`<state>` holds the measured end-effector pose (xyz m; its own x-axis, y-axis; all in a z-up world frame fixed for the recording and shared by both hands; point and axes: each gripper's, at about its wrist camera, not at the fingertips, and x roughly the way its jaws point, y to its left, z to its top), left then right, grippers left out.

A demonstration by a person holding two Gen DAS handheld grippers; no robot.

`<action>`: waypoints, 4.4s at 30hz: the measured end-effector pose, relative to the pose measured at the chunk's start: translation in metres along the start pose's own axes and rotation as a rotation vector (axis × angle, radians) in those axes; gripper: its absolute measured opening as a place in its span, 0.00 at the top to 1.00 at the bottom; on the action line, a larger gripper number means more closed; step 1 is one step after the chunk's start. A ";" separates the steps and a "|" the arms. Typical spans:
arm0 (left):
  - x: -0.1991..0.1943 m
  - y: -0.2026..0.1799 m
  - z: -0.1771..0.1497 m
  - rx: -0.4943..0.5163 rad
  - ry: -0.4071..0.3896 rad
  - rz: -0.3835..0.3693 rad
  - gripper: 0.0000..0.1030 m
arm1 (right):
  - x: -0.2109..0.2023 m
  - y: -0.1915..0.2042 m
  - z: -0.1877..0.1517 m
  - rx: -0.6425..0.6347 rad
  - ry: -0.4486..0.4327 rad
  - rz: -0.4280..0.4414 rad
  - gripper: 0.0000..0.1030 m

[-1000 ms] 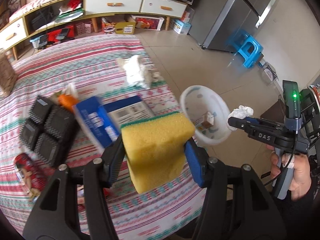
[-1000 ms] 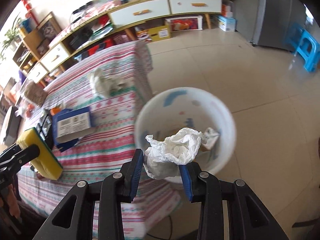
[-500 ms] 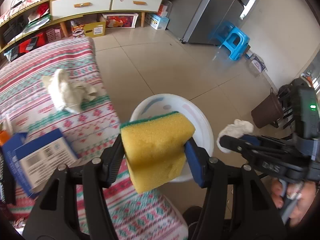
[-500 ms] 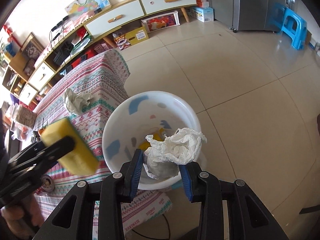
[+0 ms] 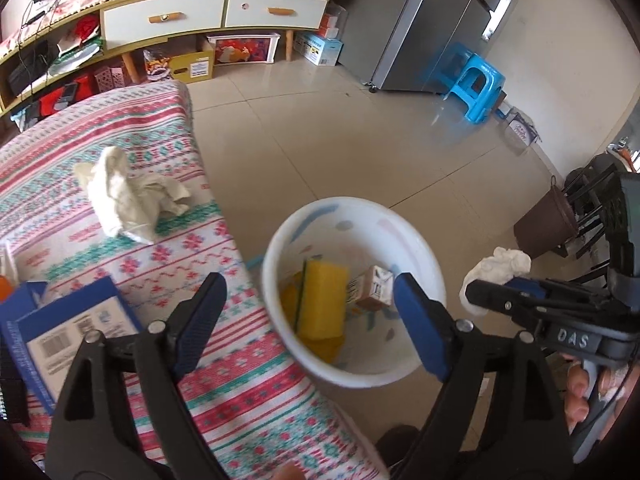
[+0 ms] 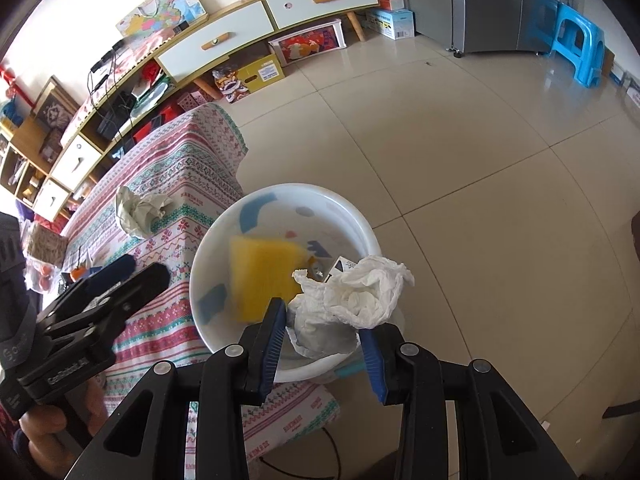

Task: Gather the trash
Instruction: 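Carry sponge and tissue over the white bucket and open both tools to drop them, then grasp the red cartoon can with the left tool while the right tool grasps the blue box, then carry the red can and blue box toward the white bucket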

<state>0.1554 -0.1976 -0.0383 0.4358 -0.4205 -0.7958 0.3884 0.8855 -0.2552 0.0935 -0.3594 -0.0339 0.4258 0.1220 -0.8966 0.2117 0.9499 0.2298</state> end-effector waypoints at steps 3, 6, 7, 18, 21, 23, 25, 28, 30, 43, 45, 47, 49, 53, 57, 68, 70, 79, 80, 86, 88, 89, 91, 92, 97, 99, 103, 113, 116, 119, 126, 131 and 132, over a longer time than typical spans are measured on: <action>-0.014 0.009 -0.003 -0.007 -0.004 0.003 0.16 | 0.002 0.004 0.000 -0.008 0.006 -0.001 0.62; -0.029 0.017 -0.005 -0.007 -0.011 0.016 0.15 | 0.005 0.009 -0.001 -0.020 0.014 -0.005 0.62; -0.035 0.021 -0.006 -0.005 -0.013 0.022 0.14 | 0.006 0.012 -0.001 -0.025 0.017 -0.006 0.62; -0.086 0.079 -0.024 -0.039 -0.017 0.115 0.05 | 0.010 0.038 0.001 -0.044 -0.002 0.009 0.30; -0.097 0.096 -0.028 -0.062 -0.011 0.137 0.05 | 0.012 0.043 0.000 -0.043 0.001 0.000 0.29; -0.104 0.108 -0.032 -0.082 -0.009 0.159 0.04 | 0.013 0.047 -0.001 -0.044 0.005 -0.003 0.28; -0.109 0.119 -0.037 -0.100 -0.007 0.188 0.03 | 0.013 0.050 -0.003 -0.046 0.007 -0.006 0.26; -0.118 0.138 -0.046 -0.130 -0.002 0.212 0.02 | 0.012 0.056 -0.005 -0.047 0.009 -0.002 0.24; -0.123 0.149 -0.050 -0.154 0.005 0.226 0.02 | 0.011 0.062 -0.007 -0.050 0.012 0.006 0.23; -0.149 0.223 -0.088 -0.285 0.087 0.269 0.02 | 0.015 0.116 -0.018 -0.140 0.033 0.044 0.19; -0.148 0.233 -0.095 -0.308 0.105 0.271 0.02 | 0.019 0.127 -0.020 -0.157 0.040 0.047 0.19; -0.147 0.242 -0.102 -0.329 0.120 0.270 0.02 | 0.022 0.136 -0.020 -0.170 0.046 0.049 0.19; -0.145 0.248 -0.108 -0.347 0.131 0.271 0.02 | 0.025 0.144 -0.020 -0.183 0.051 0.050 0.19; -0.140 0.265 -0.121 -0.440 0.149 0.251 0.02 | 0.031 0.165 -0.021 -0.210 0.063 0.057 0.19; -0.137 0.279 -0.130 -0.518 0.150 0.236 0.04 | 0.038 0.184 -0.019 -0.224 0.072 0.069 0.19; -0.125 0.291 -0.147 -0.581 0.182 0.164 0.28 | 0.056 0.240 -0.012 -0.283 0.087 0.106 0.17; -0.126 0.290 -0.148 -0.578 0.175 0.149 0.32 | 0.060 0.250 -0.009 -0.303 0.092 0.124 0.15; -0.132 0.286 -0.148 -0.535 0.160 0.110 0.53 | 0.098 0.270 -0.003 -0.389 0.194 0.177 0.08; -0.133 0.285 -0.147 -0.530 0.156 0.110 0.55 | 0.100 0.271 -0.002 -0.393 0.196 0.171 0.08; -0.138 0.287 -0.145 -0.518 0.141 0.123 0.62 | 0.114 0.272 -0.001 -0.400 0.216 0.166 0.00; -0.139 0.290 -0.145 -0.515 0.145 0.124 0.62 | 0.121 0.273 -0.001 -0.391 0.231 0.170 0.00; -0.138 0.290 -0.145 -0.512 0.150 0.126 0.62 | 0.125 0.273 -0.002 -0.386 0.241 0.171 0.00; -0.135 0.289 -0.146 -0.511 0.161 0.125 0.62 | 0.130 0.272 -0.003 -0.379 0.254 0.166 0.00; -0.134 0.290 -0.147 -0.516 0.170 0.121 0.63 | 0.130 0.271 -0.003 -0.374 0.254 0.166 0.00; -0.129 0.288 -0.147 -0.527 0.175 0.119 0.63 | 0.120 0.267 -0.002 -0.345 0.224 0.178 0.01; -0.130 0.286 -0.146 -0.520 0.170 0.128 0.63 | 0.116 0.264 -0.001 -0.330 0.213 0.181 0.02; -0.136 0.280 -0.143 -0.500 0.146 0.147 0.63 | 0.101 0.253 0.000 -0.307 0.186 0.200 0.02; -0.157 0.272 -0.128 -0.458 0.054 0.193 0.63 | 0.065 0.226 0.002 -0.280 0.120 0.216 0.02; -0.161 0.264 -0.120 -0.436 0.032 0.190 0.63 | 0.057 0.217 0.001 -0.272 0.105 0.212 0.02; -0.162 0.251 -0.110 -0.406 0.013 0.177 0.63 | 0.049 0.206 0.002 -0.261 0.089 0.202 0.02; -0.152 0.220 -0.089 -0.339 0.004 0.135 0.63 | 0.032 0.171 0.001 -0.215 0.056 0.174 0.02; -0.139 0.195 -0.077 -0.296 0.009 0.106 0.63 | 0.023 0.142 0.000 -0.183 0.043 0.149 0.02; -0.136 0.191 -0.076 -0.289 0.010 0.101 0.63 | 0.021 0.136 -0.001 -0.177 0.042 0.145 0.02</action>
<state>0.1089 0.0437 -0.0204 0.4521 -0.3265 -0.8301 0.0955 0.9430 -0.3189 0.1309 -0.2274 -0.0218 0.4031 0.2690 -0.8747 -0.0079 0.9568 0.2906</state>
